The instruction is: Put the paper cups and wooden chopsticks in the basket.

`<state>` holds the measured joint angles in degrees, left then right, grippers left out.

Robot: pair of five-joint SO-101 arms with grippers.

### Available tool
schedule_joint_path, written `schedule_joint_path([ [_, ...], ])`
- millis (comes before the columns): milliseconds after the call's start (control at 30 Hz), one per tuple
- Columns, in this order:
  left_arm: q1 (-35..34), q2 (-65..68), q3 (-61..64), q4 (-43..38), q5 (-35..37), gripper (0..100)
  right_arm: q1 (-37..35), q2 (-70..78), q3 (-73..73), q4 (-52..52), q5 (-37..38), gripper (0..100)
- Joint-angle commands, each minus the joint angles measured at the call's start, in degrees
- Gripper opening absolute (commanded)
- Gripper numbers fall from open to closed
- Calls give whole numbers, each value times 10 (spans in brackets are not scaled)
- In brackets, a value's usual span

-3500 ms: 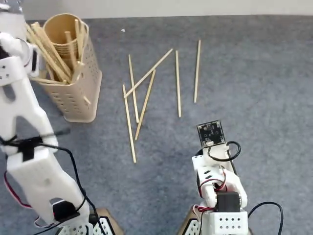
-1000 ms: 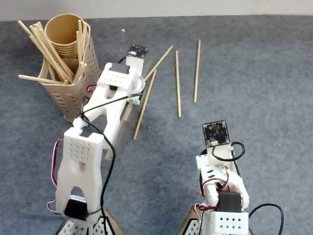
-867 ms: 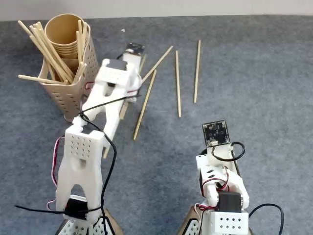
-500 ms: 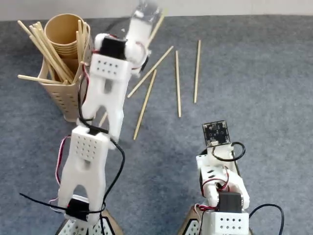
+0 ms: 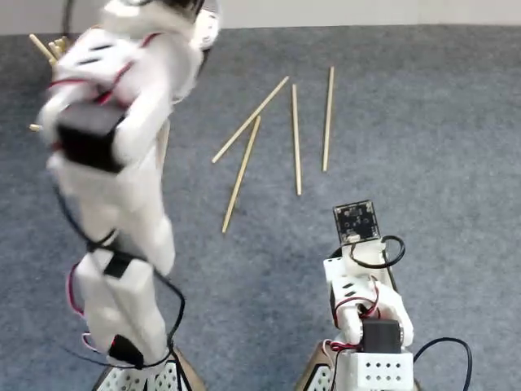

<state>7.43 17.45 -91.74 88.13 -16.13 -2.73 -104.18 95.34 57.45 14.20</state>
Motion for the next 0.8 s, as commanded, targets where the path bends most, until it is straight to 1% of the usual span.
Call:
schedule_joint_path([
  [0,-67,-54,-29,-22,-10,20,-2,-9,73,-9,7,28],
  [100,-109,-38,-29,-19,-4,3,-3,-9,73,-9,7,28],
  [233,-168,-22,-33,-13,83,4,-3,-9,73,-9,7,28],
  [300,-185,-30,-37,50,102,4,-3,-9,73,-9,7,28],
  [367,-188,-56,-35,144,107,4,-4,-9,73,-9,7,28],
  [400,-193,-72,-14,163,118,4,-5,-9,73,-9,7,28],
  [467,-238,-119,64,155,156,4,-5,-9,73,-9,7,28],
  [500,-257,-152,124,155,169,4,-5,-9,73,-9,7,28],
  [533,-255,-188,196,153,170,4,-5,-9,73,-9,7,28],
  [667,-211,-345,500,144,164,4,-5,-9,73,-9,7,28],
  [767,-159,-465,683,97,141,4,-5,-9,73,-9,7,28],
])
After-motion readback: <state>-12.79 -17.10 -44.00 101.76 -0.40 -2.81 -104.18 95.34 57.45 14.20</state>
